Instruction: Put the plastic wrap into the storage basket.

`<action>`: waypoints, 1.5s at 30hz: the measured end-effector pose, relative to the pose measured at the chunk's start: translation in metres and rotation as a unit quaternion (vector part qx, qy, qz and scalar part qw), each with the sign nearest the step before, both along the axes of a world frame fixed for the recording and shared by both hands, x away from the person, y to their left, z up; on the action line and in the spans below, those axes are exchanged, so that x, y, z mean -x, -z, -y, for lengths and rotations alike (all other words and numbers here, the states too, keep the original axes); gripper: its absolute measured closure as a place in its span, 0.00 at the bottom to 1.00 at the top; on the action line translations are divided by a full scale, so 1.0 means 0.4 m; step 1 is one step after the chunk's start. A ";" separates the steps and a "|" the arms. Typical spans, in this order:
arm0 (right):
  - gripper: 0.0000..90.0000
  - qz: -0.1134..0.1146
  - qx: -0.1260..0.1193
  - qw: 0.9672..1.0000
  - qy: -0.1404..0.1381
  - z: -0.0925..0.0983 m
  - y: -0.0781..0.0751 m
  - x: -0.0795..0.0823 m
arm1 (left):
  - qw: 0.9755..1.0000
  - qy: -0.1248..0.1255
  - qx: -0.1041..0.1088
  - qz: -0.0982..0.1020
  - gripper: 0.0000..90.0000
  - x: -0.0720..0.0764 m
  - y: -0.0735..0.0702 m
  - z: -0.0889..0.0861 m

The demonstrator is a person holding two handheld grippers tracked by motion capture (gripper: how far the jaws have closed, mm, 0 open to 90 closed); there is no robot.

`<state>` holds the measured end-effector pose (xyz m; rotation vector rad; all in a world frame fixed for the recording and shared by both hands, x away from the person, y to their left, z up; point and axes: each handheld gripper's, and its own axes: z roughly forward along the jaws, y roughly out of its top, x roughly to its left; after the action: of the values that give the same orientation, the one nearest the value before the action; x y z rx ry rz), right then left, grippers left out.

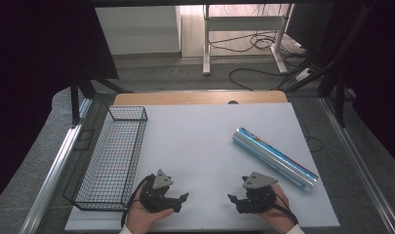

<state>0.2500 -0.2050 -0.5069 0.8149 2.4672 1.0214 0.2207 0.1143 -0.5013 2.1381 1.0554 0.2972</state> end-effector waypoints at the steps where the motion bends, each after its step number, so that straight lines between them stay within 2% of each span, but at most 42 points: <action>1: 0.24 0.000 0.000 1.000 0.000 0.000 0.000 0.000 | 1.000 0.001 0.002 0.000 0.20 0.001 -0.001 0.000; 16: 0.24 0.000 0.005 1.000 -0.010 -0.009 -0.010 -0.006 | 1.000 -0.004 0.002 0.001 0.21 0.013 -0.006 -0.010; 20: 0.26 -0.005 0.002 1.000 -0.019 -0.023 -0.016 -0.008 | 1.000 -0.007 0.002 0.000 0.21 0.020 -0.008 -0.014; 24: 0.28 -0.019 -0.007 1.000 -0.020 -0.036 -0.024 -0.006 | 1.000 -0.009 0.004 0.002 0.20 0.020 -0.010 -0.016; 29: 0.29 -0.019 -0.006 1.000 -0.020 -0.036 -0.034 -0.007 | 1.000 -0.008 0.001 -0.001 0.20 0.019 -0.006 -0.014; 35: 0.27 -0.015 0.012 1.000 -0.025 -0.041 -0.049 -0.015 | 1.000 -0.009 0.000 0.001 0.20 0.019 -0.008 -0.016; 39: 0.26 -0.011 0.022 0.999 -0.028 -0.038 -0.069 -0.021 | 1.000 -0.014 0.003 0.000 0.20 0.018 -0.009 -0.018; 45: 0.26 0.004 0.031 0.999 -0.028 -0.030 -0.129 -0.045 | 1.000 -0.018 0.009 0.002 0.20 0.017 -0.013 -0.023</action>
<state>0.2681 -0.1931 -0.4552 0.7259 2.5145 0.9586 0.2138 0.1237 -0.4959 2.1036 1.0920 0.3082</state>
